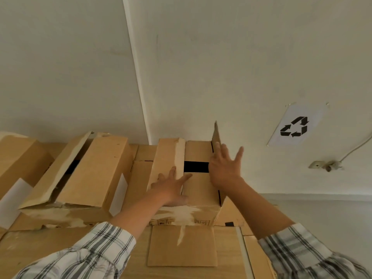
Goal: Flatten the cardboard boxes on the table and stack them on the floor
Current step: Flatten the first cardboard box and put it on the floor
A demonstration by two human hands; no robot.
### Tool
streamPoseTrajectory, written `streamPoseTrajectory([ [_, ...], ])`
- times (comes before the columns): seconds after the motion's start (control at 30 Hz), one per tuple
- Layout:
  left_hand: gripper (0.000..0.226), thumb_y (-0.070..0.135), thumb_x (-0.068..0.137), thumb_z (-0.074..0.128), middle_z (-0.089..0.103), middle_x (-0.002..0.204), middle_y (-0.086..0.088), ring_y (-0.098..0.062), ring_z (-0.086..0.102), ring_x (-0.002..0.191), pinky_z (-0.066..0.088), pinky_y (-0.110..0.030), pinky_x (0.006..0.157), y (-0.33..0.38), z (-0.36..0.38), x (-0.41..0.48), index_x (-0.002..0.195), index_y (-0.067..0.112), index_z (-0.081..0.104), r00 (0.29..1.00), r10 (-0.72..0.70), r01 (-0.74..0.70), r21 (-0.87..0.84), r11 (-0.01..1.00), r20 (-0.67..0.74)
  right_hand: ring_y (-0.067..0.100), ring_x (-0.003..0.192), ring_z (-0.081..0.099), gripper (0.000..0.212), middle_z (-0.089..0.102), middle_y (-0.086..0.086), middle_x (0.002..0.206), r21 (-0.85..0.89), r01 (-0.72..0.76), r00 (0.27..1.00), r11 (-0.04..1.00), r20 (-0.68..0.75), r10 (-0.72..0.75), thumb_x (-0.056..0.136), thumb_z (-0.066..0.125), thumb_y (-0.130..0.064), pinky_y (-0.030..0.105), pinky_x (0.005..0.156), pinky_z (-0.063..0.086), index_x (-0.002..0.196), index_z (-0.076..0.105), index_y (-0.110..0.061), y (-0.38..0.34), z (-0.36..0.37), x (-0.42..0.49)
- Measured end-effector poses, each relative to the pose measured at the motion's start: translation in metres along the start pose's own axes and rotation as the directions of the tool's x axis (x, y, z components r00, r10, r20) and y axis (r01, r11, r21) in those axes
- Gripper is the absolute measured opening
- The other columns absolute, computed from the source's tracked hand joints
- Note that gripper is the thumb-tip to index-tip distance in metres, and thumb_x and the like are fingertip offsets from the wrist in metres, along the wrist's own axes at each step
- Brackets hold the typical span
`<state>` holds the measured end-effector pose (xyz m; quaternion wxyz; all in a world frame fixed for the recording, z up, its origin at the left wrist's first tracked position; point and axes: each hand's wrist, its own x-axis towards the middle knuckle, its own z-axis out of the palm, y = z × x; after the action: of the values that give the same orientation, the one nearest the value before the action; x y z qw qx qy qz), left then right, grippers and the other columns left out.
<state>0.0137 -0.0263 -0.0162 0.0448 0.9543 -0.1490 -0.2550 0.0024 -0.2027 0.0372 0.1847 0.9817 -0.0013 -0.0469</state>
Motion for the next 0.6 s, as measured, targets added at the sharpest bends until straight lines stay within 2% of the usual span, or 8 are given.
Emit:
streamPoseTrajectory([
  [0.07,0.074,0.05,0.082,0.05,-0.018,0.165,0.004,-0.046,0.009,0.145,0.037,-0.059,0.106,0.002,-0.006,-0.003,0.149,0.055,0.018,0.999,0.016,-0.016,0.002,1.0,0.029,0.042,0.147,-0.016,0.056,-0.001,0.018,0.163,-0.065,-0.039,0.997,0.997,0.06,0.043,0.097,0.039,-0.03,0.077,0.102,-0.015,0.15,0.034,-0.013,0.012,0.017,0.0],
  [0.17,0.072,0.038,0.085,0.047,-0.017,0.166,0.001,-0.046,0.006,0.148,0.032,-0.059,0.11,0.005,-0.017,-0.013,0.153,0.039,0.025,1.0,0.013,-0.013,0.007,1.0,0.01,0.042,0.147,-0.015,0.057,0.014,0.017,0.162,-0.056,-0.087,0.988,0.995,0.121,0.093,0.099,0.033,-0.034,0.072,0.101,-0.023,0.152,0.028,-0.013,0.014,0.047,-0.003],
  [0.23,0.072,0.04,0.088,0.049,-0.015,0.167,0.0,-0.043,0.0,0.151,0.023,-0.06,0.116,0.004,-0.029,-0.023,0.155,0.027,0.027,0.998,0.012,-0.011,0.011,1.0,-0.069,0.04,0.149,0.004,0.055,0.029,0.014,0.157,0.043,-0.115,0.979,0.992,0.173,0.106,0.098,0.037,-0.028,0.071,0.108,-0.009,0.15,0.028,-0.014,0.009,0.065,-0.005],
  [0.33,0.053,0.041,0.089,0.055,-0.003,0.167,-0.006,-0.043,-0.005,0.151,0.009,-0.065,0.118,-0.007,-0.047,-0.036,0.136,0.016,0.055,0.942,0.007,0.087,0.266,0.96,-0.336,0.033,0.128,0.043,0.045,0.049,0.011,0.137,0.261,-0.175,0.969,0.949,0.215,0.119,0.094,0.045,-0.018,0.048,0.102,0.041,0.138,0.037,-0.014,0.006,0.078,-0.005],
  [0.4,0.039,0.03,0.086,0.064,-0.001,0.167,-0.01,-0.044,-0.013,0.149,-0.003,-0.07,0.115,-0.021,-0.055,-0.04,0.124,0.02,0.065,0.909,0.002,0.213,0.468,0.857,-0.417,0.031,0.122,0.046,0.041,0.048,0.012,0.133,0.337,-0.154,0.981,0.929,0.164,0.103,0.094,0.045,-0.013,0.038,0.092,0.047,0.135,0.04,-0.011,0.005,0.08,-0.001],
  [0.47,0.054,0.025,0.085,0.067,-0.006,0.167,-0.01,-0.044,-0.016,0.149,-0.004,-0.067,0.114,-0.038,-0.054,-0.04,0.137,0.022,0.057,0.922,-0.083,0.293,0.543,0.787,-0.378,0.03,0.121,0.043,0.043,0.045,0.012,0.133,0.384,-0.125,0.99,0.915,0.113,0.088,0.095,0.045,-0.008,0.035,0.09,0.048,0.137,0.039,-0.011,0.004,0.08,0.006],
  [0.53,0.065,0.022,0.088,0.063,0.0,0.166,-0.011,-0.041,-0.004,0.149,0.006,-0.059,0.117,-0.053,-0.046,-0.037,0.149,0.015,0.042,0.945,-0.183,0.306,0.535,0.787,-0.27,0.031,0.123,0.042,0.052,0.042,0.012,0.137,0.425,-0.112,0.992,0.898,0.095,0.079,0.095,0.044,-0.007,0.037,0.091,0.049,0.145,0.032,-0.014,0.001,0.077,0.012],
  [0.6,0.056,0.017,0.088,0.062,0.023,0.157,-0.013,-0.037,0.023,0.142,0.027,-0.047,0.113,-0.066,-0.034,-0.034,0.142,0.008,0.048,0.959,-0.222,0.277,0.398,0.875,-0.178,0.033,0.126,0.039,0.059,0.039,0.012,0.142,0.467,-0.133,0.988,0.874,0.136,0.078,0.097,0.04,-0.01,0.041,0.094,0.047,0.152,0.023,-0.019,-0.002,0.071,0.018],
])
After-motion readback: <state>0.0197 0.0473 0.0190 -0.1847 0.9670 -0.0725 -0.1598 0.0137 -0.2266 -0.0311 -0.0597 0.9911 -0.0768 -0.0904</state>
